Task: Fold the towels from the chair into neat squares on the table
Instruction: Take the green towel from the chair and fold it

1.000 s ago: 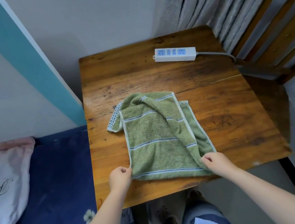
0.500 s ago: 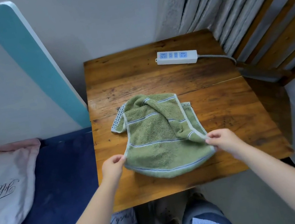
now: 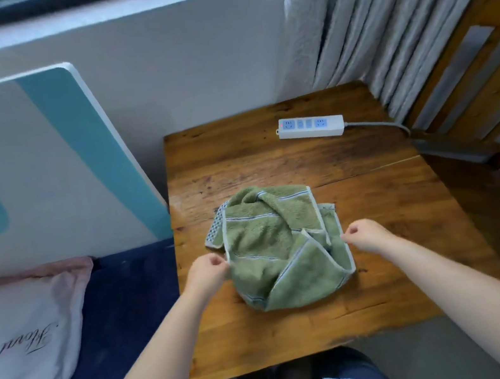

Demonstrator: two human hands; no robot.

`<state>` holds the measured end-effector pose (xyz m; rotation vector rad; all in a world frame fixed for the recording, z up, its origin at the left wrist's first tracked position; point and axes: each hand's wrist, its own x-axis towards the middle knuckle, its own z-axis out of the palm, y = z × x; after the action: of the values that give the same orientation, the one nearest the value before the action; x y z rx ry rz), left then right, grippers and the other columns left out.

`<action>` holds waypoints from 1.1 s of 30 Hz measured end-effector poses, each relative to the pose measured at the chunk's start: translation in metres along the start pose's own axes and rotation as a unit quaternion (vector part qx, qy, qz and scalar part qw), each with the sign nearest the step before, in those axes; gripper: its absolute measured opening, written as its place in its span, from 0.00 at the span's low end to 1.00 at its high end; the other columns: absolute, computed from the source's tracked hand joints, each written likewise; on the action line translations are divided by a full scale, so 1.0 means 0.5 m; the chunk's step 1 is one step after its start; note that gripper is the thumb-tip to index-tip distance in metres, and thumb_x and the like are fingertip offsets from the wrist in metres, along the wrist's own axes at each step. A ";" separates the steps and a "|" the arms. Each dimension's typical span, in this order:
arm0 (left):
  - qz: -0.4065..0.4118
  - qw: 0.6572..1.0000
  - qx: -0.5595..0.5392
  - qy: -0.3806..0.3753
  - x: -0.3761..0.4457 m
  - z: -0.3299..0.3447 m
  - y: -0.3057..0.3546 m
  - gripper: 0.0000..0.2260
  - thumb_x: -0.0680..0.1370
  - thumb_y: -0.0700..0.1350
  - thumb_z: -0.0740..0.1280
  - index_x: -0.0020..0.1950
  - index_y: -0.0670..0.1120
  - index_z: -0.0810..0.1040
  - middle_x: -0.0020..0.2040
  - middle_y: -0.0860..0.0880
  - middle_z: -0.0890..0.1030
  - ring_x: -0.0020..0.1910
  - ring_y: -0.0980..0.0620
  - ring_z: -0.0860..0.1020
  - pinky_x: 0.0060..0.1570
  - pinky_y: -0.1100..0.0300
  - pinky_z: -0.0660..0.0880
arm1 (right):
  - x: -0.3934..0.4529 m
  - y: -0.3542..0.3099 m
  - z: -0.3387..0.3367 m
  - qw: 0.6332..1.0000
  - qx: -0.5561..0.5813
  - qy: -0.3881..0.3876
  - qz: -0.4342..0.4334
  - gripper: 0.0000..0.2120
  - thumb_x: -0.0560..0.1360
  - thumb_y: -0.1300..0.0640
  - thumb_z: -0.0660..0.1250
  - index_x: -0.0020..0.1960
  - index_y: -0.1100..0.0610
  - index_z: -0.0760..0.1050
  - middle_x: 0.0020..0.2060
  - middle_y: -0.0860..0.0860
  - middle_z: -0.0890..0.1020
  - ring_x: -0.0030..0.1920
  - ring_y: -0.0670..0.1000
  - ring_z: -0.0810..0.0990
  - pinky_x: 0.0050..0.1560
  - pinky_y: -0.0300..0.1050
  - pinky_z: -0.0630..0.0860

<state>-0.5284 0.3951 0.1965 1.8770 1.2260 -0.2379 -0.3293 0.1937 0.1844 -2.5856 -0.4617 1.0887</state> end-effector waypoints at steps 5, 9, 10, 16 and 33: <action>-0.044 0.998 0.030 -0.024 -0.018 0.039 -0.091 0.12 0.78 0.42 0.60 0.34 0.47 0.68 0.33 0.50 0.71 0.31 0.52 0.68 0.28 0.61 0.63 | 0.023 0.007 0.087 0.999 0.033 0.023 0.036 0.24 0.80 0.50 0.55 0.27 0.57 0.59 0.24 0.50 0.59 0.25 0.50 0.58 0.28 0.44 0.52; -0.051 0.998 0.034 -0.018 -0.030 0.044 -0.122 0.10 0.79 0.45 0.59 0.38 0.48 0.70 0.36 0.51 0.73 0.33 0.52 0.69 0.31 0.61 0.64 | 0.048 -0.038 0.119 0.997 0.062 0.033 0.041 0.20 0.77 0.44 0.58 0.57 0.60 0.73 0.48 0.57 0.78 0.53 0.57 0.77 0.54 0.50 0.72; -0.049 0.998 0.038 -0.016 -0.034 0.043 -0.123 0.08 0.80 0.46 0.59 0.41 0.48 0.71 0.38 0.51 0.74 0.36 0.52 0.71 0.33 0.61 0.65 | 0.050 -0.051 0.126 0.997 0.051 0.042 0.046 0.23 0.76 0.44 0.60 0.63 0.60 0.69 0.57 0.56 0.78 0.60 0.58 0.74 0.60 0.51 0.69; -0.041 0.999 0.013 0.025 -0.030 0.043 -0.132 0.10 0.79 0.53 0.60 0.47 0.48 0.76 0.44 0.51 0.77 0.44 0.50 0.74 0.42 0.56 0.71 | 0.022 -0.062 0.180 0.996 -0.006 0.077 0.044 0.18 0.75 0.55 0.63 0.64 0.57 0.68 0.56 0.55 0.79 0.61 0.56 0.74 0.61 0.49 0.62; -0.125 0.982 0.142 -0.009 0.022 0.122 -0.138 0.10 0.80 0.46 0.57 0.48 0.44 0.75 0.48 0.44 0.78 0.65 0.41 0.67 0.58 0.52 0.71 | -0.083 0.178 0.169 0.987 0.006 0.146 0.065 0.14 0.77 0.53 0.61 0.51 0.62 0.78 0.47 0.57 0.82 0.57 0.59 0.72 0.52 0.47 0.67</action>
<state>-0.5624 0.3678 0.1148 1.9510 1.4779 -0.5916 -0.4026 0.1090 0.1197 -2.7347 -0.2187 0.7253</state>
